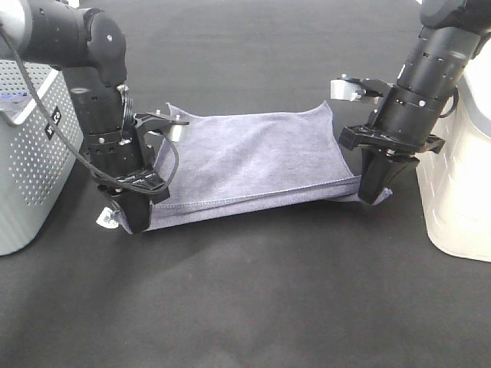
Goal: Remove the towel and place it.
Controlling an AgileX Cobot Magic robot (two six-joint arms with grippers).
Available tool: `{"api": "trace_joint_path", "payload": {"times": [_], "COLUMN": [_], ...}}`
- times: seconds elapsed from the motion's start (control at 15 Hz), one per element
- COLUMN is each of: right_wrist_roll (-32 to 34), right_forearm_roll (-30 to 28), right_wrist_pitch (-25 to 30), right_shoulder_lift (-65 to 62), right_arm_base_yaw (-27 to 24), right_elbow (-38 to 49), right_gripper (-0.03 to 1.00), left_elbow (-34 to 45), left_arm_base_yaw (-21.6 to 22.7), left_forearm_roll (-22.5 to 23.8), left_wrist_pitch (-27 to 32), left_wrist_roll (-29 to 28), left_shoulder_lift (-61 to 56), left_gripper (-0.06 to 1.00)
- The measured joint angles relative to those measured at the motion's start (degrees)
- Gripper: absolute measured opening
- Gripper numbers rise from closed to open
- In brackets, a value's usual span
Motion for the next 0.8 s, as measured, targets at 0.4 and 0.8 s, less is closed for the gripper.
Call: {"api": "trace_joint_path", "payload": {"times": [0.4, 0.8], "right_wrist_roll": [2.7, 2.8], "right_forearm_roll": [0.0, 1.3], "right_wrist_pitch": [-0.1, -0.5], "right_shoulder_lift": [0.0, -0.1], "right_arm_base_yaw": [0.1, 0.1], "right_elbow": [3.0, 7.6], "right_gripper": [0.00, 0.01], "left_elbow": [0.2, 3.6], "left_arm_base_yaw": [0.0, 0.0], "left_forearm_roll": [0.0, -1.4], "left_wrist_pitch": [0.0, 0.0], "left_wrist_roll": [0.2, 0.2], "left_shoulder_lift": [-0.1, -0.4], "left_gripper": [0.00, 0.00]}}
